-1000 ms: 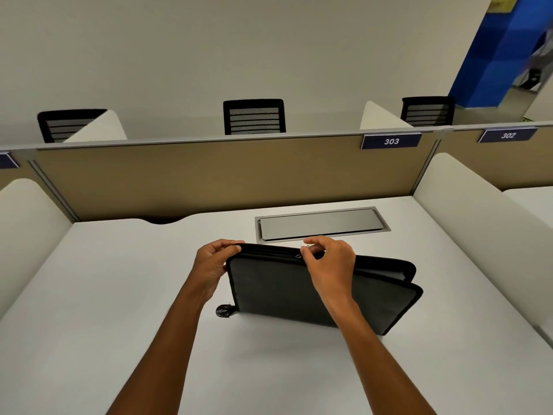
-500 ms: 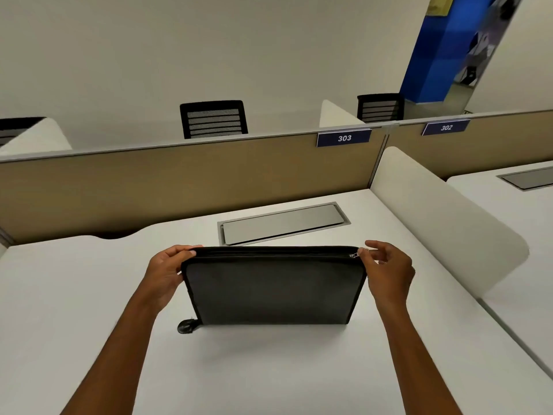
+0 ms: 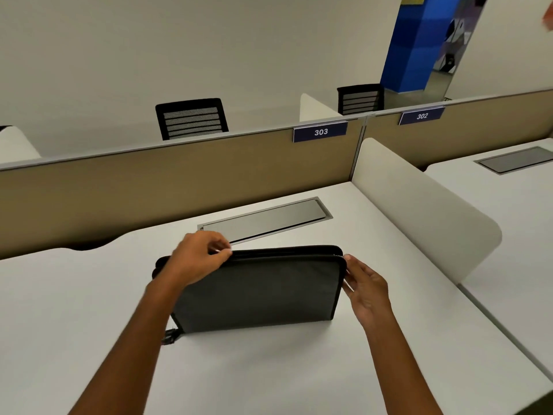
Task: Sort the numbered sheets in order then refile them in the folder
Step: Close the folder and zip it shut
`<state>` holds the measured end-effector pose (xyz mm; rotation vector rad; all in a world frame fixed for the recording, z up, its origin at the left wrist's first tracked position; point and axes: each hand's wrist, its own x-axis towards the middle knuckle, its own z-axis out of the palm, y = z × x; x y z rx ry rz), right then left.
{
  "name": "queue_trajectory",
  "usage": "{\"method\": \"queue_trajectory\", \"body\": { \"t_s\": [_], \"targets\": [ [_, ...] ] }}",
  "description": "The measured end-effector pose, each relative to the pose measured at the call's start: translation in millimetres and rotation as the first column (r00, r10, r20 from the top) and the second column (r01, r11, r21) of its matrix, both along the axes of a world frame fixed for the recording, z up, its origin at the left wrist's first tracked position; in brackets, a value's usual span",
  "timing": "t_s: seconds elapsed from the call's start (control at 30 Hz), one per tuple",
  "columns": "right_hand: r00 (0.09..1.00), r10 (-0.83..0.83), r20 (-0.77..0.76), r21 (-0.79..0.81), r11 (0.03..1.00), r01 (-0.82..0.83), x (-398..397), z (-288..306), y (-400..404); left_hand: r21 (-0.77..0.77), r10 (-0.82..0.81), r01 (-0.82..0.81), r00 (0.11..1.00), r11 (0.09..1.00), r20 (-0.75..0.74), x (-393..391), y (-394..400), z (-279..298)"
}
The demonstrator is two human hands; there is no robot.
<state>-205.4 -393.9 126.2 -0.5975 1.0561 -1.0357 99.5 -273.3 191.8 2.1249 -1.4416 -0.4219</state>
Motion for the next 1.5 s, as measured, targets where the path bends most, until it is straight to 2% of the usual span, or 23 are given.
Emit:
{"method": "queue_trajectory", "body": {
  "t_s": [0.17,0.3,0.4,0.53,0.7,0.8,0.87,0.93,1.03,1.2,1.5],
  "targets": [
    [0.998,-0.01,0.067,0.086,0.996,0.004,5,1,3,0.011,-0.181,0.181,0.983,0.983,-0.029,-75,-55,-3],
    [0.995,-0.06,0.08,0.091,0.994,0.053,11,9,5,0.019,-0.227,0.227,0.974,0.974,-0.007,-113,-82,-1],
    [0.996,-0.055,0.076,0.071,0.996,0.05,12,12,5,-0.02,-0.175,0.176,0.984,0.984,0.042,-123,-86,-3],
    [0.999,-0.029,0.043,-0.014,0.999,0.03,19,33,5,-0.16,-0.063,0.067,0.997,0.985,0.034,-115,-76,3],
    [0.993,-0.028,-0.113,-0.253,0.967,-0.001,45,91,5,-0.411,-0.026,-0.034,0.99,0.911,-0.138,-94,-54,39],
    [0.985,-0.023,-0.17,-0.468,0.882,-0.061,65,139,13,-0.521,-0.029,-0.144,0.951,0.841,-0.309,-81,-36,61],
    [0.978,-0.002,-0.207,-0.592,0.797,-0.124,80,166,21,-0.556,-0.031,-0.249,0.894,0.793,-0.446,-73,-22,69],
    [0.966,0.021,-0.258,-0.672,0.714,-0.196,98,185,29,-0.579,-0.049,-0.346,0.829,0.738,-0.557,-66,-7,70],
    [0.923,0.013,-0.385,-0.739,0.595,-0.317,124,193,44,-0.564,-0.033,-0.443,0.765,0.697,-0.643,-57,15,59],
    [0.879,0.013,-0.476,-0.764,0.489,-0.421,154,180,80,-0.523,-0.036,-0.478,0.714,0.706,-0.7,-32,55,38],
    [0.817,-0.009,-0.576,-0.763,0.364,-0.534,198,157,143,-0.604,-0.124,-0.39,0.762,0.696,-0.635,5,109,53]
  ]
}}
